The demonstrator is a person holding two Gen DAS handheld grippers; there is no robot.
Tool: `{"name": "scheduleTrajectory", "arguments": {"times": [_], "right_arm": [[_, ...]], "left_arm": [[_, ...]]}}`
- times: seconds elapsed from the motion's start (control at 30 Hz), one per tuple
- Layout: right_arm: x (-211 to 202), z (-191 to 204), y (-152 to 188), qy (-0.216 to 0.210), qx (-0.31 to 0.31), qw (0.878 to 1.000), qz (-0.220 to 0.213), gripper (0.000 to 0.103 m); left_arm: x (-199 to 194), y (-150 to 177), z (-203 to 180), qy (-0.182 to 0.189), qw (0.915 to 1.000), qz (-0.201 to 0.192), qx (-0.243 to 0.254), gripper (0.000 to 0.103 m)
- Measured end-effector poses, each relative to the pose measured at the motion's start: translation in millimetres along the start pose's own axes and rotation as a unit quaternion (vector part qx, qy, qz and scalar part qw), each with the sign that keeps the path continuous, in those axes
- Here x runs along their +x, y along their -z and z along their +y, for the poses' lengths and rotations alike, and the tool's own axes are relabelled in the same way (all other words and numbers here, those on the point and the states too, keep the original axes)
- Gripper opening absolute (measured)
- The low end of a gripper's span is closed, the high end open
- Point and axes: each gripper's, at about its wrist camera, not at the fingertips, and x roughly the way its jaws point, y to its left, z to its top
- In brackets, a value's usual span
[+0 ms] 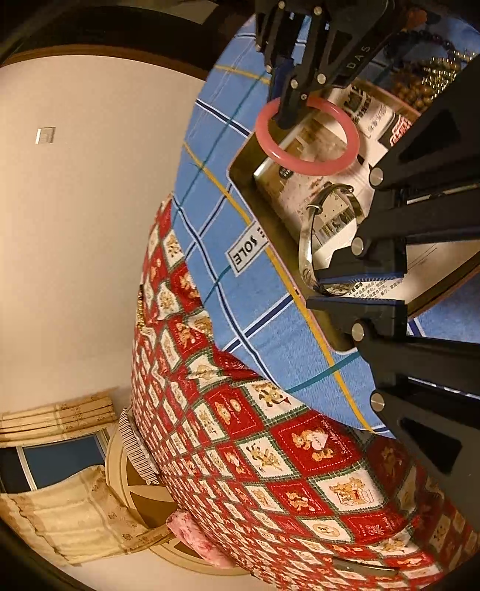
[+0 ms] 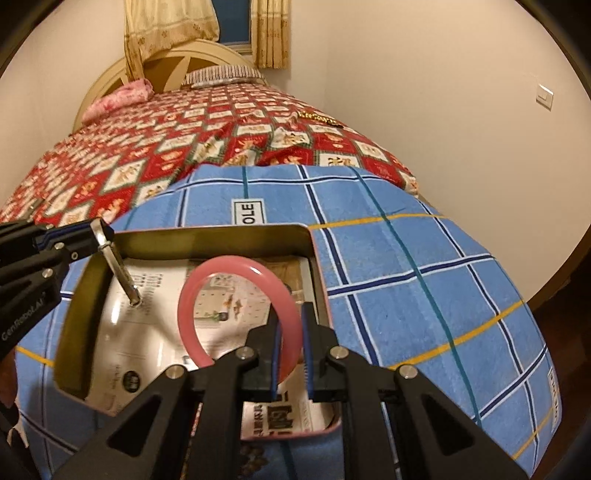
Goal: Organize jewelry
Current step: 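Lower the pink and silver bangles into the tin and open both tools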
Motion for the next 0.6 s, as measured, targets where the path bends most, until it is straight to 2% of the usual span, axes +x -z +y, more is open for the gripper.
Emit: {"name": "scheduleTrajectory", "arguments": {"times": [0.2,0.37,0.43,0.47,0.5,0.57,0.6], "right_arm": [[5,5,-2,0.015,-0.023,1.000,0.001,0.012],[8,4,-4,0.015,-0.021,1.000,0.000,0.013],[8,3,-4,0.013,-0.019,1.000,-0.002,0.015],[7,3,-3,0.013,-0.017,1.000,-0.006,0.018],[6,4,-4,0.012,-0.016,1.000,-0.008,0.019],[5,4,-4,0.014,-0.016,1.000,-0.011,0.020],[4,4,-4,0.016,-0.016,1.000,-0.013,0.020]], "left_arm": [[13,0,-6,-0.023,0.9994,0.015,0.021,0.006],[14,1,-10,-0.022,0.9990,0.023,0.031,0.011],[12,0,-11,-0.026,0.9990,0.017,0.032,0.020],[11,-1,-11,-0.031,0.9990,0.013,0.031,0.036],[10,-1,-10,-0.035,0.9989,0.009,0.030,0.056],[4,-2,-9,-0.045,0.9985,-0.007,0.029,0.072],[2,-3,-9,-0.044,0.9985,-0.013,0.030,0.072]]}}
